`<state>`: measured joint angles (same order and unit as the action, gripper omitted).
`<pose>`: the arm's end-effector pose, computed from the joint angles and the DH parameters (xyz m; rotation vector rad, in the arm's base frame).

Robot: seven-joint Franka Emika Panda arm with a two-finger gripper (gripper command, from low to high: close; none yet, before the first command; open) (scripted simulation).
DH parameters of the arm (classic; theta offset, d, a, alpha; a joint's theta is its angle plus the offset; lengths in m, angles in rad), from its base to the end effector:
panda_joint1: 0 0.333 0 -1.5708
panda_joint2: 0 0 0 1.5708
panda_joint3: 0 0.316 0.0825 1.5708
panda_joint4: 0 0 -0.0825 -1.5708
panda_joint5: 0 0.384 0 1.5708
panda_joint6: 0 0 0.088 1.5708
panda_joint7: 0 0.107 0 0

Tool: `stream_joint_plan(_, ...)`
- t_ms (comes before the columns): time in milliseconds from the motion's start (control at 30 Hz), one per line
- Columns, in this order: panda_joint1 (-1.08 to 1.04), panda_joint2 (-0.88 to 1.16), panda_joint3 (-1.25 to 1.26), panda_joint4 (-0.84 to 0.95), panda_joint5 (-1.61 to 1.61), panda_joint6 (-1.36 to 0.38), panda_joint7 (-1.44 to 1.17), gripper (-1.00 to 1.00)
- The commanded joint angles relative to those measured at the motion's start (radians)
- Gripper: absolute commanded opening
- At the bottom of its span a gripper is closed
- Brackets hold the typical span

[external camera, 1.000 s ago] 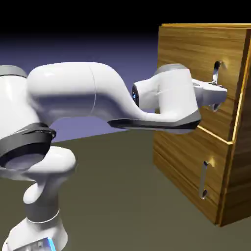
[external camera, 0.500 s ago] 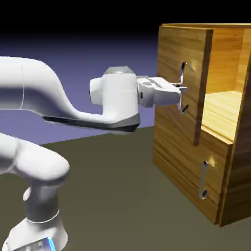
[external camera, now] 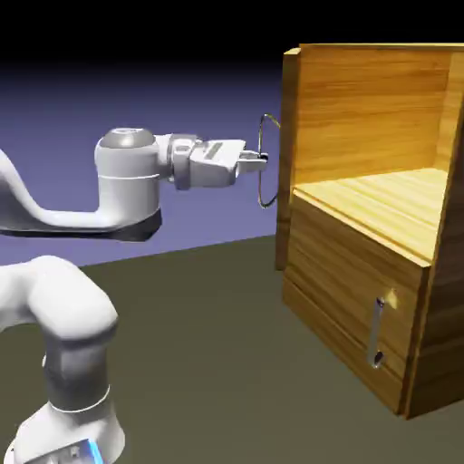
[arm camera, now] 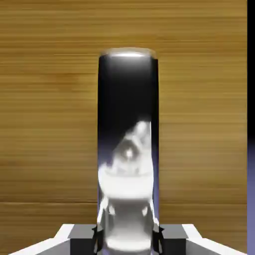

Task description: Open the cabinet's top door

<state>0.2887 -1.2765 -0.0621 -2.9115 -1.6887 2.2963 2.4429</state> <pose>0.2471 0.0326 0.5533 -1.6516 1.3273 -2.1079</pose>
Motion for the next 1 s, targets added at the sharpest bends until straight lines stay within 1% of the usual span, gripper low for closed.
stream_joint_plan(0, 0.004, -0.014, 0.036, -0.008, 0.045, -0.029, -0.011, -1.00)
stream_joint_plan(233, 0.045, -0.057, 0.290, -0.014, 0.325, -0.237, -0.057, -1.00)
stream_joint_plan(467, 0.058, -0.007, 0.543, 0.060, 0.570, -0.455, -0.057, -1.00)
stream_joint_plan(700, -0.020, 0.107, 0.797, 0.224, 0.782, -0.685, -0.035, -1.00)
stream_joint_plan(967, -0.246, 0.235, 1.075, 0.503, 0.958, -0.946, -0.016, -1.00)
